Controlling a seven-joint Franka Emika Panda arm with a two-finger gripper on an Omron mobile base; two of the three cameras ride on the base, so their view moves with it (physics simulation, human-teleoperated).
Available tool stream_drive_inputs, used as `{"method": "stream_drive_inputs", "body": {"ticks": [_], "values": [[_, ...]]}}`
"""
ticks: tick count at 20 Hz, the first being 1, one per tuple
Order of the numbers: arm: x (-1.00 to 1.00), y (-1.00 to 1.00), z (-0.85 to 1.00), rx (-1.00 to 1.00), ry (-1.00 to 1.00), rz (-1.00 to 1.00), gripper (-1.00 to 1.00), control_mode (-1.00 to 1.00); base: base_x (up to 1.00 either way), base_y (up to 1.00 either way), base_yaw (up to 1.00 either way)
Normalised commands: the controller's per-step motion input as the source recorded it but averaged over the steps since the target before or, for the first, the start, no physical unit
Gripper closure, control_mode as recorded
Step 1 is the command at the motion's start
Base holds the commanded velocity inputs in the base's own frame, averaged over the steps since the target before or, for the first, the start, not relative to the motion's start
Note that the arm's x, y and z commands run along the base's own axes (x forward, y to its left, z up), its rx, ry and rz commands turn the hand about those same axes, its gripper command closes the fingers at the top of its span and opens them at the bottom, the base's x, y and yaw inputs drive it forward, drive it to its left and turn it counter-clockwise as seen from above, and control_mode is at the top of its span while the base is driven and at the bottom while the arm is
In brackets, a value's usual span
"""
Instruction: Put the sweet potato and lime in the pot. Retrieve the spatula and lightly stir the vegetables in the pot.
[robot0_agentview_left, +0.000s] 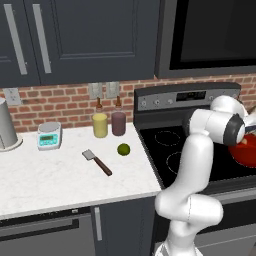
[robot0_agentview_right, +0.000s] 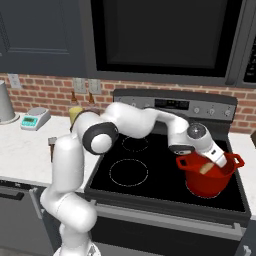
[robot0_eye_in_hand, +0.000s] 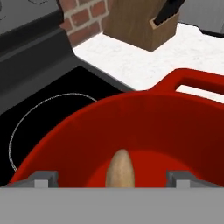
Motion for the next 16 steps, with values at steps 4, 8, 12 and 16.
{"method": "stream_drive_inputs", "body": {"ticks": [4,8,12,16], "values": [[-0.75,0.06,0.53,0.0,-0.21,0.03,-1.0,-1.0,0.0,0.0,0.0],[-1.0,0.41,0.83,0.0,-0.24,0.09,-1.0,-1.0,0.0,0.0,0.0],[-0.98,0.79,0.86,-0.02,-0.07,0.14,-1.0,-1.0,0.0,0.0,0.0],[-0.78,1.0,0.78,-0.07,0.01,0.16,-1.0,-1.0,0.0,0.0,0.0]]}}
